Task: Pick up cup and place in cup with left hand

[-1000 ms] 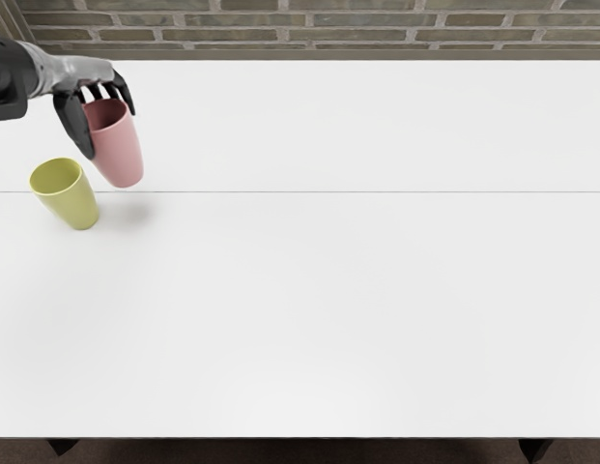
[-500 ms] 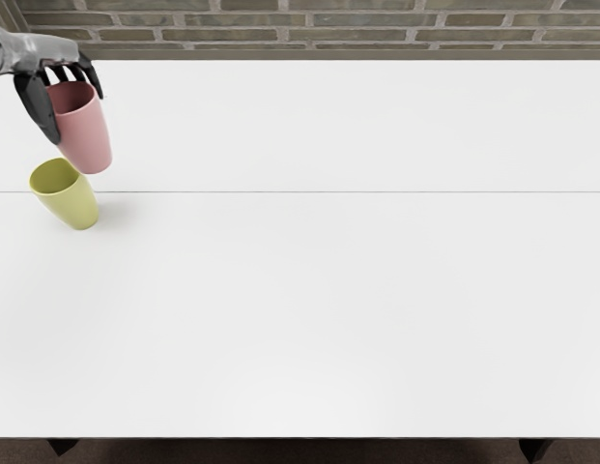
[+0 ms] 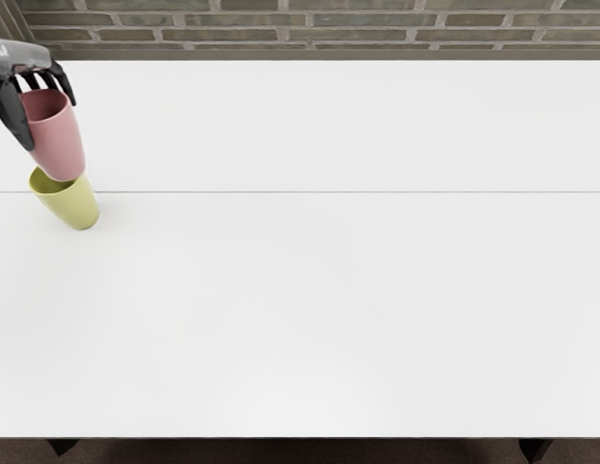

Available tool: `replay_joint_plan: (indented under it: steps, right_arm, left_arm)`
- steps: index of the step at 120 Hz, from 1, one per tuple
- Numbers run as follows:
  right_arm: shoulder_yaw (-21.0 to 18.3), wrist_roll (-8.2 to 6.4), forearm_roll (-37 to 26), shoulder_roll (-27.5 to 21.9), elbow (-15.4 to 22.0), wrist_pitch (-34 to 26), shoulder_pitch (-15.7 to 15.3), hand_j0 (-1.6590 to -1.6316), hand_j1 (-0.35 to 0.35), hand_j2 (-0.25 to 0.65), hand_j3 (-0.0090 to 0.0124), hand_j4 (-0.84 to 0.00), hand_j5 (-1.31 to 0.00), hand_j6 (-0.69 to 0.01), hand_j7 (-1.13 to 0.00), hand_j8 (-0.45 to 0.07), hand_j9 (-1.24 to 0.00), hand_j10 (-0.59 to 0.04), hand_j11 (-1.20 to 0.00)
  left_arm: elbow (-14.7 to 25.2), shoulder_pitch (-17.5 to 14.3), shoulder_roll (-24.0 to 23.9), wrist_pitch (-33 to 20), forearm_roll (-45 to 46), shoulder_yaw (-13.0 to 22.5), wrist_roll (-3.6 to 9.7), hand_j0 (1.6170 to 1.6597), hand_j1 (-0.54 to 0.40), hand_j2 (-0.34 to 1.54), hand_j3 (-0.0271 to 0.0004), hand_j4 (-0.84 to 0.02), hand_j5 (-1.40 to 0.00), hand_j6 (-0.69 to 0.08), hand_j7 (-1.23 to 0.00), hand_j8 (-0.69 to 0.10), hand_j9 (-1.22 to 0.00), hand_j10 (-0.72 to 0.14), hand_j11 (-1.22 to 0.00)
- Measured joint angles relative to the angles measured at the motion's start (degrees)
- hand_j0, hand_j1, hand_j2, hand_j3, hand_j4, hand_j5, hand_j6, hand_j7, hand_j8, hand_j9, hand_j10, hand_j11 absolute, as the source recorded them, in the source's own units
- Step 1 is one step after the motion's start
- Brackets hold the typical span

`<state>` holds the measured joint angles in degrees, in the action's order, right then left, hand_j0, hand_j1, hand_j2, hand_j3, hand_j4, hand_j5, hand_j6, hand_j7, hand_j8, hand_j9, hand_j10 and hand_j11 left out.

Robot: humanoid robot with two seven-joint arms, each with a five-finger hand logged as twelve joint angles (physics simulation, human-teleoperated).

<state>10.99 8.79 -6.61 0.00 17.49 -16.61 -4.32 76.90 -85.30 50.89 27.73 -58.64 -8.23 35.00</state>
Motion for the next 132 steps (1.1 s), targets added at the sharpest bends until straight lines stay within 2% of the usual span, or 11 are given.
replay_joint_plan:
  steps: [44,53,90,99,132]
  right_arm:
    - [0.0,0.00,0.0,0.0,0.0,0.0,0.0,-1.6581,-0.316,-0.006,0.0000,-0.027,-0.04,-0.027,-0.04,-0.027,-0.04,-0.027,-0.04]
    - [0.0,0.00,0.0,0.0,0.0,0.0,0.0,-1.6581,-0.316,-0.006,0.0000,-0.027,-0.04,-0.027,-0.04,-0.027,-0.04,-0.027,-0.04]
    - [0.0,0.00,0.0,0.0,0.0,0.0,0.0,-1.6581,-0.316,-0.006,0.0000,-0.027,-0.04,-0.027,-0.04,-0.027,-0.04,-0.027,-0.04]
    - [0.0,0.00,0.0,0.0,0.0,0.0,0.0,-1.6581,-0.316,-0.006,0.0000,-0.027,-0.04,-0.027,-0.04,-0.027,-0.04,-0.027,-0.04]
    - [0.0,0.00,0.0,0.0,0.0,0.0,0.0,-1.6581,-0.316,-0.006,0.0000,-0.027,-0.04,-0.027,-0.04,-0.027,-0.04,-0.027,-0.04]
  left_arm:
    - [-5.3,1.0,-0.9,0.1,-0.4,0.3,0.00,1.6565,-0.121,0.08,0.0000,-0.440,-0.59,-0.301,-0.59,-0.329,-0.58,-0.443,-0.58]
    - [-5.8,1.4,-1.0,0.0,-0.4,0.4,0.00,1.6565,-0.101,0.07,0.0000,-0.441,-0.59,-0.319,-0.58,-0.347,-0.58,-0.444,-0.58]
    - [-6.1,3.0,-1.6,-4.6,0.0,0.1,0.00,1.6564,-0.095,0.06,0.0000,-0.442,-0.59,-0.325,-0.58,-0.348,-0.58,-0.444,-0.58]
    - [-6.1,3.9,-1.8,-5.0,-0.2,0.2,0.00,1.6565,-0.115,0.08,0.0000,-0.453,-0.58,-0.309,-0.59,-0.332,-0.59,-0.448,-0.58]
    - [-6.1,4.1,-2.0,-4.6,-0.1,0.2,0.00,1.6561,-0.088,0.06,0.0000,-0.446,-0.58,-0.332,-0.59,-0.363,-0.59,-0.444,-0.59]
